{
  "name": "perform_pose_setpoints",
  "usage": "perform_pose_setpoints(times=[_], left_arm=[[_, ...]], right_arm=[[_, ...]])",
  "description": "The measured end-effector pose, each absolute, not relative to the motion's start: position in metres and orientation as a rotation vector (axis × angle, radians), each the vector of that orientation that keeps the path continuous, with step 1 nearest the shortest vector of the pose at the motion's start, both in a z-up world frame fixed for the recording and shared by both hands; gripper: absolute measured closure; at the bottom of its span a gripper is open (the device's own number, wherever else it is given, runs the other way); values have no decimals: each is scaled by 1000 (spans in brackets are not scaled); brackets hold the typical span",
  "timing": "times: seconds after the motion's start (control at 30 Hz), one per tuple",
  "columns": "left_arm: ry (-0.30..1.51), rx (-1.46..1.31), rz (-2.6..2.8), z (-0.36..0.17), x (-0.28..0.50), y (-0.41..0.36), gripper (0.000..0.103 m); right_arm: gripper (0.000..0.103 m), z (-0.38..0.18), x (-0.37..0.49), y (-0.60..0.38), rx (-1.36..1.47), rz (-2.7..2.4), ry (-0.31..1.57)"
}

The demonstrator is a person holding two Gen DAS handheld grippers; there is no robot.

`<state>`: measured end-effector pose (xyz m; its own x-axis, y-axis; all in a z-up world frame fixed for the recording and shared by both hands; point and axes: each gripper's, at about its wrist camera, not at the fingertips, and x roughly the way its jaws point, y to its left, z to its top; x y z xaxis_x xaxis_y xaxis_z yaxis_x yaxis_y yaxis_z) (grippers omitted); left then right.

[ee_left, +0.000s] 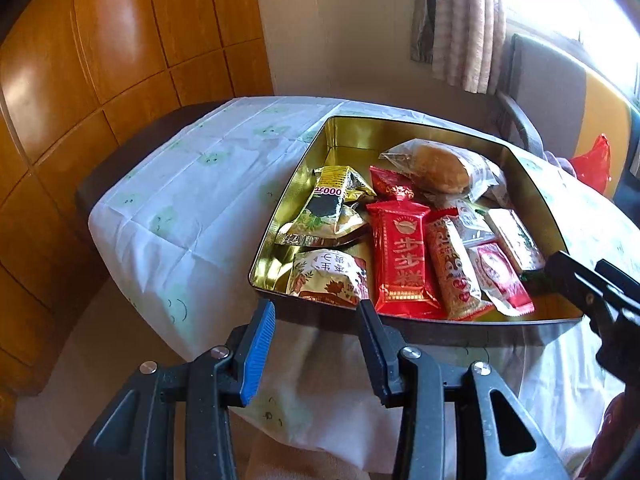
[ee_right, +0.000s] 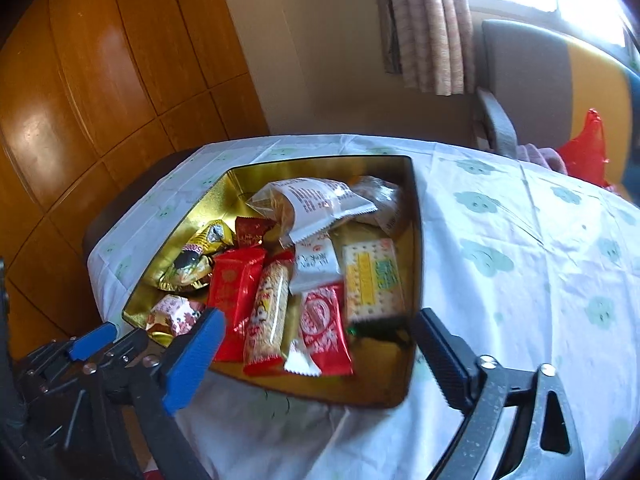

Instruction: Organize snacks

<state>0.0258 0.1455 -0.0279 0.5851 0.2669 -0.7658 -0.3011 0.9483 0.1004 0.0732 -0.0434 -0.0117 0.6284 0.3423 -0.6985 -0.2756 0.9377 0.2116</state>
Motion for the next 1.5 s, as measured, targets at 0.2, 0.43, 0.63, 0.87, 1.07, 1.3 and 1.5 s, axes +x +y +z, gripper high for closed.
perform_pose_setpoints(times=[0.2, 0.43, 0.63, 0.87, 1.07, 1.3, 1.5], left_arm=[[868, -39, 297, -23, 19, 141, 60], [862, -89, 270, -20, 17, 144, 60], [856, -134, 246, -18, 17, 146, 60], [837, -88, 252, -15, 14, 140, 60], [816, -32, 263, -10, 12, 132, 60], [708, 207, 454, -3, 5, 110, 60], [605, 378, 506, 0, -3, 85, 60]], right_arm=[[0, -13, 58, -46, 94, 344, 814], [0, -9, 50, -47, 97, 322, 790], [0, -3, 45, -44, 74, 316, 754], [0, 3, 41, -41, 60, 313, 722], [0, 3, 38, -42, 58, 309, 711], [0, 0, 34, -56, 64, 267, 694], [0, -9, 34, -74, 83, 219, 723]])
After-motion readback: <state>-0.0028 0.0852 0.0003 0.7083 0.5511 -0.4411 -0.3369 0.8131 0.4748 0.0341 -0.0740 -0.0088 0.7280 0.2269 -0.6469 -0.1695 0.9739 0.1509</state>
